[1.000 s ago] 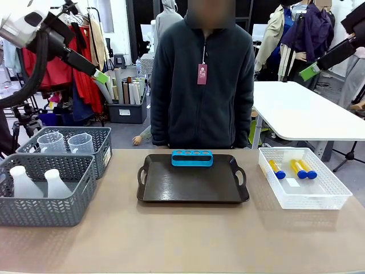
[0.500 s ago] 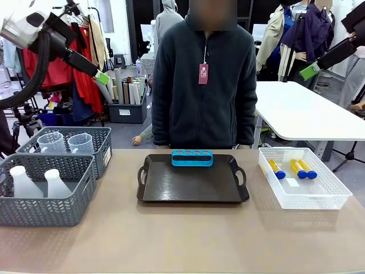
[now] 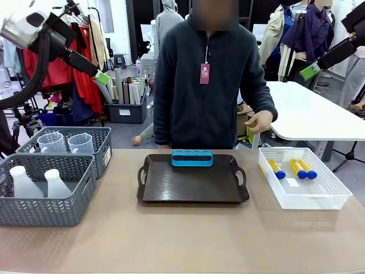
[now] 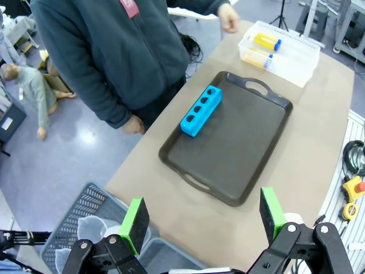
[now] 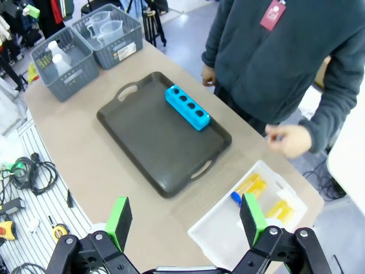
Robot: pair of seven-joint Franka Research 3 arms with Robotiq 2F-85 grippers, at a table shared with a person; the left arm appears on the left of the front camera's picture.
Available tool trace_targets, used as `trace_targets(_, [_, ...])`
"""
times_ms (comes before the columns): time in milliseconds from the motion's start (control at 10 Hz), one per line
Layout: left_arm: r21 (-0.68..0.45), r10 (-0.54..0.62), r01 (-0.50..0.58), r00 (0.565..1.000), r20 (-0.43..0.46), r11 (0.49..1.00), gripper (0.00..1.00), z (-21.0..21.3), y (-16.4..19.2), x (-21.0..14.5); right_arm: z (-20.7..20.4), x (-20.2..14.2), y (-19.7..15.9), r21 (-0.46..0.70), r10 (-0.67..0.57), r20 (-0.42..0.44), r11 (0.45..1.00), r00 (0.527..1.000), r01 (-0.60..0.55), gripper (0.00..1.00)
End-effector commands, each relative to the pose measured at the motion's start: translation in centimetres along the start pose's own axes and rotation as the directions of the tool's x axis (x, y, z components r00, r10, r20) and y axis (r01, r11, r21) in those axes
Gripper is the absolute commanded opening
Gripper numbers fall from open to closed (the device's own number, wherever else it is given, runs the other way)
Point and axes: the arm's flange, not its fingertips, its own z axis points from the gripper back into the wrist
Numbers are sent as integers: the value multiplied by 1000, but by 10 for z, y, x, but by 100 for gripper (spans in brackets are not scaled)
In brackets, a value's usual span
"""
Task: Prepare the laboratory tools.
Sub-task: Pick up one Small flask and place it on the Handle tray.
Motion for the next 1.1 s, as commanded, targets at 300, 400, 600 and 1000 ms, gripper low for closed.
trace_targets(300, [-2, 101, -106, 950, -296, 994, 100, 9, -15, -21, 1, 1, 0, 7, 5, 7, 1000, 1000, -5, 100])
trace_targets(400, [-32, 122, -145, 920, -372, 989, 100, 6, -15, -32, 1, 1, 0, 7, 5, 7, 1000, 1000, -5, 100])
trace_targets(600, [30, 209, -229, 823, -528, 973, 100, 2, -11, -61, 1, 1, 0, 7, 5, 7, 1000, 1000, -5, 100])
trace_targets(1000, [189, 342, -289, 709, -616, 939, 100, -3, -2, -118, 1, 1, 0, 7, 5, 7, 1000, 1000, -5, 100])
